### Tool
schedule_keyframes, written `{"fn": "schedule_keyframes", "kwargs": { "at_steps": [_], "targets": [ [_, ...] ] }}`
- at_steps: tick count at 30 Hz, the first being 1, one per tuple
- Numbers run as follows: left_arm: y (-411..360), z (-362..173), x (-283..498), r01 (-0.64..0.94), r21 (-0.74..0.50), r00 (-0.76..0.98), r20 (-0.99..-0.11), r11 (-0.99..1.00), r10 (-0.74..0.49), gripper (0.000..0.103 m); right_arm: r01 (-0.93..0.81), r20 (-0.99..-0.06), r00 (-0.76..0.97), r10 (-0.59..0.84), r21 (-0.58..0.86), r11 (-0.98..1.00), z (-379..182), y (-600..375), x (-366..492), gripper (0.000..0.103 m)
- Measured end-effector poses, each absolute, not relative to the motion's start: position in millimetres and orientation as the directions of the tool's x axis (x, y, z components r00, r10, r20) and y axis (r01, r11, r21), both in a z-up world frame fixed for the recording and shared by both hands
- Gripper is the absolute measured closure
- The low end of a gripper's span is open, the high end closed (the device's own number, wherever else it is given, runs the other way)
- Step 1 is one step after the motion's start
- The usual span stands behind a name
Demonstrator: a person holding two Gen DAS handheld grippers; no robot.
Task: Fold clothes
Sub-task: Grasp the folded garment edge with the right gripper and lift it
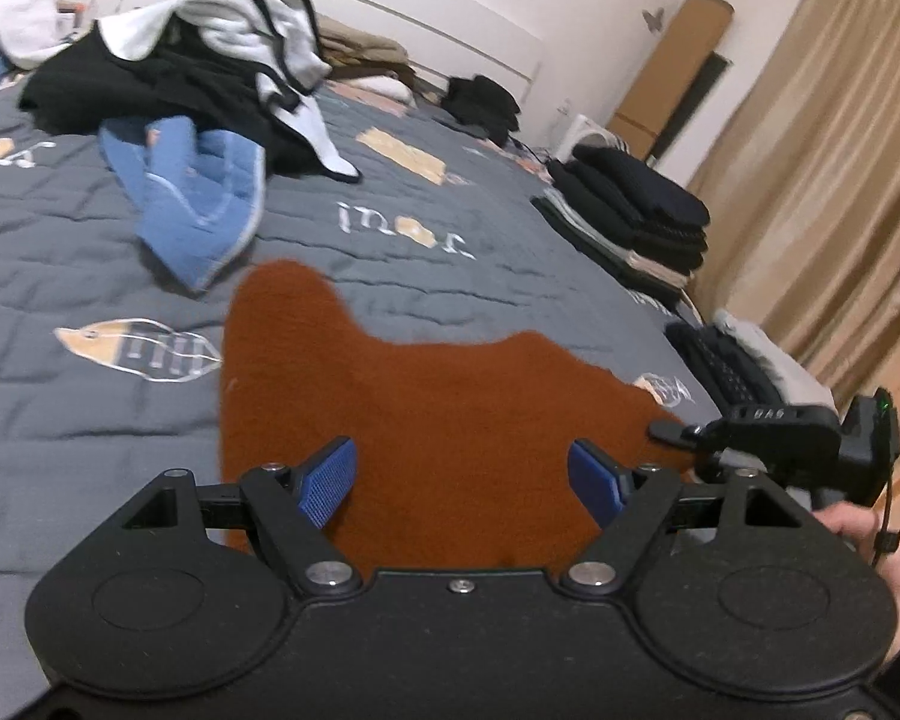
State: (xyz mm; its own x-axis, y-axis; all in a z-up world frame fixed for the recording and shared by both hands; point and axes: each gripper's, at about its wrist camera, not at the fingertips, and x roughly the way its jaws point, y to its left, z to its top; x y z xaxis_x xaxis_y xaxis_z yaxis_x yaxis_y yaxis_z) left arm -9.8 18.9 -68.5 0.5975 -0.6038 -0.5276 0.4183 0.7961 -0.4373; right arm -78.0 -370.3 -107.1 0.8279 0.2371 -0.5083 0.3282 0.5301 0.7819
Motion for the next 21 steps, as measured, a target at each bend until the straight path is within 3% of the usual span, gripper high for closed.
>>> {"fn": "schedule_keyframes", "kwargs": {
  "at_steps": [9,14,16,21],
  "targets": [
    [-32.9,-79.5,-9.1,0.497,-0.374,0.550,-0.562,0.783,-0.617,0.027,0.373,-0.513,0.841,0.173,0.780,0.502,-113.5,-417.2,-97.1,0.093],
    [-62.7,-83.3,-28.9,0.572,-0.151,0.609,-0.580,0.806,-0.541,0.026,0.370,-0.503,0.848,0.164,0.785,0.496,-112.9,-424.7,-95.8,0.093],
    [-77.6,-85.0,-37.2,0.603,-0.064,0.635,-0.566,0.795,-0.526,0.022,0.360,-0.490,0.855,0.168,0.795,0.489,-110.7,-425.5,-95.5,0.093],
    [-118.3,-91.2,-55.2,0.653,0.092,0.672,-0.527,0.752,-0.519,0.021,0.315,-0.444,0.876,0.190,0.824,0.471,-100.4,-424.5,-95.4,0.093]
  ]
}}
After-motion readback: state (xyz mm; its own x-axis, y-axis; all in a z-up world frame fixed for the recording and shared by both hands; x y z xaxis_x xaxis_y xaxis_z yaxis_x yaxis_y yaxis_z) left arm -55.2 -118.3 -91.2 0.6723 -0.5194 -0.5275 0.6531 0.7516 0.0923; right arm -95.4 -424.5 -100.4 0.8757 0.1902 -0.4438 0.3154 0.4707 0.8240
